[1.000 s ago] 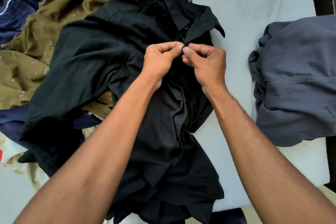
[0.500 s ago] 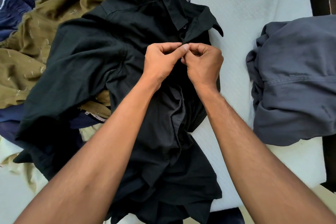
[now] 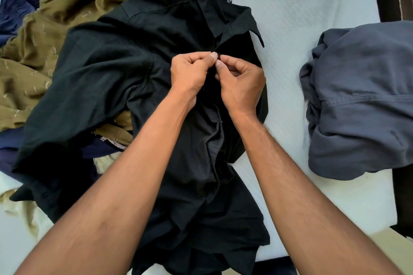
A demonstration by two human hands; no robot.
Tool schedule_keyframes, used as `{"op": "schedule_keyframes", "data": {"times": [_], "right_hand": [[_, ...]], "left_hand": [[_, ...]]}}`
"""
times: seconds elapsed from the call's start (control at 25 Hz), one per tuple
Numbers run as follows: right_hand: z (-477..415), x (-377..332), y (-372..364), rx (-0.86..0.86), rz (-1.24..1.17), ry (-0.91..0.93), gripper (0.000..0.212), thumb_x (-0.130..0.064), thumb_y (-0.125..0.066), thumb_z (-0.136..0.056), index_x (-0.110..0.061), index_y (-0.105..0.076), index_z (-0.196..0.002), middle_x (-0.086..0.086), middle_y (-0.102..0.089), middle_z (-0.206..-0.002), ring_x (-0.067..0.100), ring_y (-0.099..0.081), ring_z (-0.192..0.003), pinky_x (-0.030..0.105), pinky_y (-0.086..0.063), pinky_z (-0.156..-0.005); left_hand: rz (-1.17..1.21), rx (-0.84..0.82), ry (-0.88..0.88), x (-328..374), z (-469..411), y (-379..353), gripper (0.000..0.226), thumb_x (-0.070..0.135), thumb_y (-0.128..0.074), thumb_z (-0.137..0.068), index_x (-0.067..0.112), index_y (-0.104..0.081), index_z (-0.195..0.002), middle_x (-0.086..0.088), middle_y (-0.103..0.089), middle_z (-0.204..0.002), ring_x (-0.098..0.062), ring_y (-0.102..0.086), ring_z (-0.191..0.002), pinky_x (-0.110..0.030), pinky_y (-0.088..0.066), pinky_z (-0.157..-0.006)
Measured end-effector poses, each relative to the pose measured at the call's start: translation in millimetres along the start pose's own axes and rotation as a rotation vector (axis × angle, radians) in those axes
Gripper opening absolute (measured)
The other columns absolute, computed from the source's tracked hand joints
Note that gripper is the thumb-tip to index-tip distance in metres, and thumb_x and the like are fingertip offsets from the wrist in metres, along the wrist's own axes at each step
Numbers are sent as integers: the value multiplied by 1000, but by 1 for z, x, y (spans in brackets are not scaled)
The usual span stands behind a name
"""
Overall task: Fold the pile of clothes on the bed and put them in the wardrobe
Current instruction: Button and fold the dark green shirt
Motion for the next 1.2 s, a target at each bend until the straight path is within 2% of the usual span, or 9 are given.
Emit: {"op": "schedule_keyframes", "data": {"times": [0.16, 0.28, 0.4, 0.64, 0.84, 0.96, 1.04, 1.2], "right_hand": [[2, 2, 1, -59, -96, -57, 20, -12, -76, -91, -5, -79, -109, 0, -79, -94, 8, -76, -79, 34, -64, -77], [-2, 3, 10, -96, -176, -118, 14, -13, -76, -92, -4, -80, -101, 2, -79, -87, 15, -76, -75, 35, -64, -76], [-9, 1, 14, -117, -143, -124, 7, -14, -76, -91, -9, -81, -90, 2, -77, -75, 14, -74, -69, 37, -64, -78], [-17, -3, 15, -163, -259, -295, 6, -5, -75, -88, -6, -79, -84, 4, -74, -71, 12, -69, -64, 24, -57, -66], [-17, -2, 15, -167, -494, -603, 14, -2, -72, -87, -3, -73, -73, 7, -68, -65, 9, -62, -54, 17, -53, -52], [-16, -1, 11, -166, -481, -588, 3, -2, -74, -89, 0, -76, -88, 8, -72, -71, 10, -68, -62, 19, -56, -58], [-17, 0, 11, -183, -426, -537, 7, -4, -74, -91, 0, -77, -95, 9, -74, -76, 12, -69, -68, 21, -57, -64], [-16, 1, 15, -209, -421, -484, 6, -7, -72, -93, -3, -77, -94, 6, -72, -73, 10, -67, -67, 23, -57, -67]], "left_hand": [[25, -58, -6, 4, 1, 6, 3, 11, -75, -88, 11, -77, -86, -2, -76, -81, -9, -71, -79, -18, -55, -74], [-17, -111, -12, 3, 2, 9, 10, 14, -73, -89, 7, -78, -95, -6, -77, -88, -10, -71, -82, -19, -53, -74], [-43, -136, -18, 2, 4, 9, 8, 16, -73, -90, 12, -79, -93, -1, -78, -85, -10, -73, -84, -19, -54, -76], [-167, -11, -108, -5, 6, 4, 9, 27, -75, -89, 20, -81, -91, 7, -78, -84, -7, -73, -87, -32, -59, -86], [-249, 17, -169, -6, 12, -2, 8, 25, -74, -90, 21, -80, -94, 14, -76, -84, 3, -71, -86, -24, -58, -85], [-160, 12, -112, -7, 10, -1, 8, 23, -73, -91, 19, -80, -93, 7, -78, -85, -5, -73, -87, -29, -59, -84], [-142, 11, -101, -8, 7, 1, 8, 24, -74, -91, 19, -80, -92, 6, -78, -85, -8, -73, -87, -31, -60, -84], [-71, 5, -74, -9, 10, -2, 11, 24, -75, -90, 16, -79, -97, 4, -78, -89, -8, -73, -88, -28, -59, -81]]}}
Point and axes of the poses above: each hand's wrist, its own z-axis away from the middle knuckle, its own y-axis out of the back of the hand, x = y × z, the point moved 1 cm from there along -z, towards the middle knuckle
